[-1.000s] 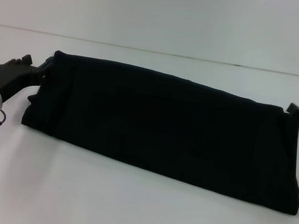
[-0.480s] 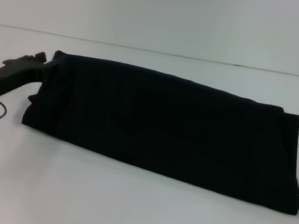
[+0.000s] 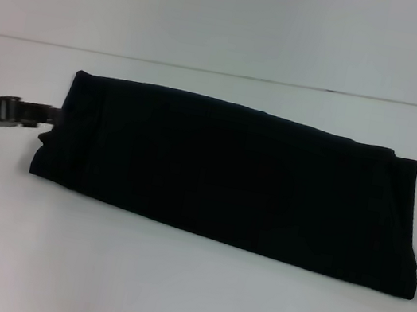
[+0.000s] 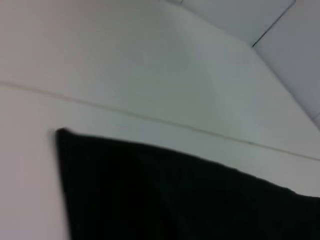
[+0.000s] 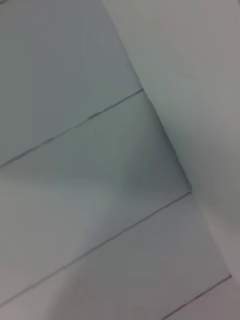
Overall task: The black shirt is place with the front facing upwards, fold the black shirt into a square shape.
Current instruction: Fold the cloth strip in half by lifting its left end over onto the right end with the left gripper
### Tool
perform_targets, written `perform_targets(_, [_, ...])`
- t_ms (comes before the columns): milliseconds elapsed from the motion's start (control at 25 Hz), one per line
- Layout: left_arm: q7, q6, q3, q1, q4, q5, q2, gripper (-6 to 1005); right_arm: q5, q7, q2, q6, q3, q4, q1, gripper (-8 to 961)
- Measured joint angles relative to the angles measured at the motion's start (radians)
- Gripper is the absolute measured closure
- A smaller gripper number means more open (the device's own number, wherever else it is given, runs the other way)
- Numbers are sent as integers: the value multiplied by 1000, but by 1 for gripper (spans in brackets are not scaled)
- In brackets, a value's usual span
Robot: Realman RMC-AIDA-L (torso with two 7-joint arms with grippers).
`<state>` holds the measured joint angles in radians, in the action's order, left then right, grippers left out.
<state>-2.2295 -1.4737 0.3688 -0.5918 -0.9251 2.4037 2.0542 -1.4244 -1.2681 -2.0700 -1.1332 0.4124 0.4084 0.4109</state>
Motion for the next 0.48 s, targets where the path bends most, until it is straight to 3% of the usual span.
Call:
perform_targets(160, [-74,-22,-48,-15,-21,132,-24,405,-2,44,-2,-3,12,-21,18,59])
perform_targets(480, [-152,-36,-95,-45,31,299,-46,404,-2,67,-10,-10,39,-25,22,58])
